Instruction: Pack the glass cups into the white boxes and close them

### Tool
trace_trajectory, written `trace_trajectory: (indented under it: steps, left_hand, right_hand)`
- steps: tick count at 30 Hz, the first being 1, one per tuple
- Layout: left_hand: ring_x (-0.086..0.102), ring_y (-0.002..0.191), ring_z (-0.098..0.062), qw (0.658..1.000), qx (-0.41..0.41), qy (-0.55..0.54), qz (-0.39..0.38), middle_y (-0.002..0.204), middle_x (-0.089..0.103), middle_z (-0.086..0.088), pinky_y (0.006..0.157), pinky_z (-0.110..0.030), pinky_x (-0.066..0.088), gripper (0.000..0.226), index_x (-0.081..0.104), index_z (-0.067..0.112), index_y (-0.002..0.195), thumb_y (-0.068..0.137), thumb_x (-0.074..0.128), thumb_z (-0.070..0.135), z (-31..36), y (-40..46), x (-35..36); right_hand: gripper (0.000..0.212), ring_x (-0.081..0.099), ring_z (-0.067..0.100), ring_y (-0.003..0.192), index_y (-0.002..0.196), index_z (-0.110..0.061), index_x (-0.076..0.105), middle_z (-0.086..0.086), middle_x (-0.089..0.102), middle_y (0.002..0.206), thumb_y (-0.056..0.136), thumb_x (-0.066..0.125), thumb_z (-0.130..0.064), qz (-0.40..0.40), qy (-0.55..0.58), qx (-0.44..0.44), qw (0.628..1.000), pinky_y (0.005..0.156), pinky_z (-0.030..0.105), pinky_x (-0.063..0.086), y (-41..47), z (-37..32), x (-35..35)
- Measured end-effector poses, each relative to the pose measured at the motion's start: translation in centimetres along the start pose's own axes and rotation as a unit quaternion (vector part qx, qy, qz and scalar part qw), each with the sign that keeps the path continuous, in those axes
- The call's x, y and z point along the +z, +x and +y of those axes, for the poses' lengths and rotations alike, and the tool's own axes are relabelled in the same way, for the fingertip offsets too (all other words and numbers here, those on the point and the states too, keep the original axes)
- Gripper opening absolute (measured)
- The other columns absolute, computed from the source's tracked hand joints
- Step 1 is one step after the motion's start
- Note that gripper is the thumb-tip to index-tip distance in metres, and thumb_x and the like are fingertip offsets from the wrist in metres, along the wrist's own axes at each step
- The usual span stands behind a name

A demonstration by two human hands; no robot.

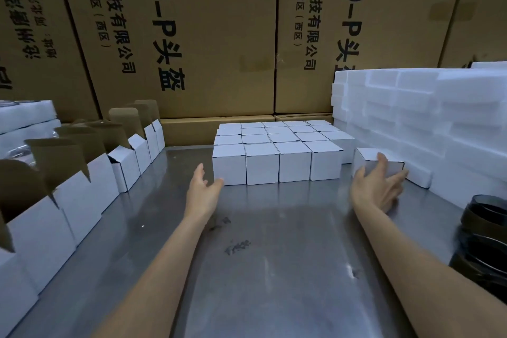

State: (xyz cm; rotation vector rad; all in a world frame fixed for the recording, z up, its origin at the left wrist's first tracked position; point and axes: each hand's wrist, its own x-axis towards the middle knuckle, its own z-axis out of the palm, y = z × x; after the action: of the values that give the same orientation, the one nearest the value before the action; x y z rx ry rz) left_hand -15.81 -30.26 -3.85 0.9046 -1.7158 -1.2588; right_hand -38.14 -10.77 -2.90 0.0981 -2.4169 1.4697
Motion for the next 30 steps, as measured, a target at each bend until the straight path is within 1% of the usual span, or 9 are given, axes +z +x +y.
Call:
trace_trajectory:
  steps: [3,7,14,19,21,23,26,28,30]
  left_hand:
    - [0.038,0.137,-0.02,1.0,-0.005,0.016,-0.025,0.153,0.035,-0.002,0.108,-0.034,0.034,0.074,0.019,0.018,0.152,0.091,0.061,0.016,-0.1,1.4,0.4]
    - [0.054,0.121,-0.019,0.998,0.006,0.051,-0.024,0.137,0.055,0.003,0.103,-0.045,0.043,0.064,0.038,0.021,0.143,0.085,0.065,0.015,-0.4,2.5,0.8]
    - [0.057,0.116,-0.019,0.997,0.018,0.069,-0.006,0.127,0.061,0.004,0.101,-0.044,0.045,0.059,0.048,0.022,0.135,0.081,0.071,0.022,-0.5,2.6,0.8]
    - [0.061,0.11,-0.016,0.998,0.024,0.06,-0.012,0.114,0.065,0.01,0.098,-0.042,0.048,0.049,0.056,0.027,0.124,0.078,0.072,0.021,-0.5,2.5,0.7]
    - [0.061,0.11,-0.016,0.998,0.023,0.055,-0.023,0.109,0.065,0.013,0.099,-0.043,0.048,0.049,0.057,0.031,0.119,0.072,0.072,0.026,-0.3,2.3,0.7]
    - [0.06,0.112,-0.018,0.998,0.02,0.052,-0.033,0.112,0.064,0.013,0.099,-0.045,0.047,0.059,0.056,0.031,0.12,0.062,0.068,0.034,0.0,2.1,0.7]
    - [0.056,0.118,-0.02,0.997,0.015,0.053,-0.047,0.122,0.062,0.009,0.101,-0.047,0.045,0.072,0.051,0.029,0.129,0.06,0.067,0.035,0.4,1.7,0.6]
    - [0.053,0.122,-0.021,0.997,0.015,0.05,-0.052,0.128,0.058,0.009,0.103,-0.047,0.043,0.075,0.045,0.027,0.134,0.064,0.072,0.032,0.7,1.4,0.6]
    - [0.044,0.132,-0.021,0.998,0.005,0.032,-0.049,0.144,0.046,0.003,0.109,-0.044,0.038,0.084,0.031,0.02,0.146,0.076,0.076,0.024,0.8,1.1,0.6]
  right_hand:
    - [0.049,0.026,0.04,0.137,0.147,-0.035,0.026,0.017,0.001,0.159,0.101,0.04,-0.034,-0.039,-0.011,-0.01,0.999,0.105,0.049,0.029,1.1,0.0,0.9]
    - [0.051,0.03,0.04,0.137,0.15,-0.038,0.015,0.018,0.002,0.159,0.101,0.028,-0.043,-0.082,-0.023,-0.032,0.996,0.106,0.051,0.029,2.1,-0.1,2.0]
    - [0.054,0.033,0.04,0.136,0.15,-0.039,0.007,0.015,0.008,0.159,0.099,0.016,-0.054,-0.105,-0.039,-0.044,0.993,0.105,0.053,0.028,2.7,0.0,3.0]
    - [0.065,0.034,0.037,0.137,0.152,-0.029,-0.002,0.009,0.01,0.161,0.097,0.016,-0.058,-0.112,-0.046,-0.046,0.992,0.105,0.052,0.029,2.8,0.0,3.3]
    - [0.067,0.034,0.037,0.137,0.152,-0.028,-0.004,0.009,0.009,0.161,0.097,0.016,-0.059,-0.116,-0.053,-0.05,0.991,0.104,0.052,0.03,2.8,0.1,3.3]
    - [0.068,0.033,0.037,0.137,0.152,-0.026,-0.007,0.011,0.007,0.161,0.096,0.015,-0.06,-0.121,-0.064,-0.055,0.989,0.104,0.052,0.03,2.8,0.1,3.4]
    - [0.072,0.03,0.036,0.139,0.152,-0.022,-0.009,0.013,0.005,0.161,0.096,0.016,-0.06,-0.131,-0.068,-0.056,0.987,0.106,0.05,0.028,2.4,0.1,3.2]
    - [0.073,0.029,0.034,0.14,0.152,-0.019,-0.008,0.013,0.005,0.161,0.097,0.018,-0.059,-0.134,-0.071,-0.065,0.986,0.105,0.05,0.029,1.8,0.0,2.8]
    - [0.073,0.028,0.033,0.141,0.153,-0.017,-0.006,0.014,0.007,0.16,0.098,0.019,-0.057,-0.142,-0.085,-0.082,0.983,0.104,0.05,0.03,0.9,0.0,2.0]
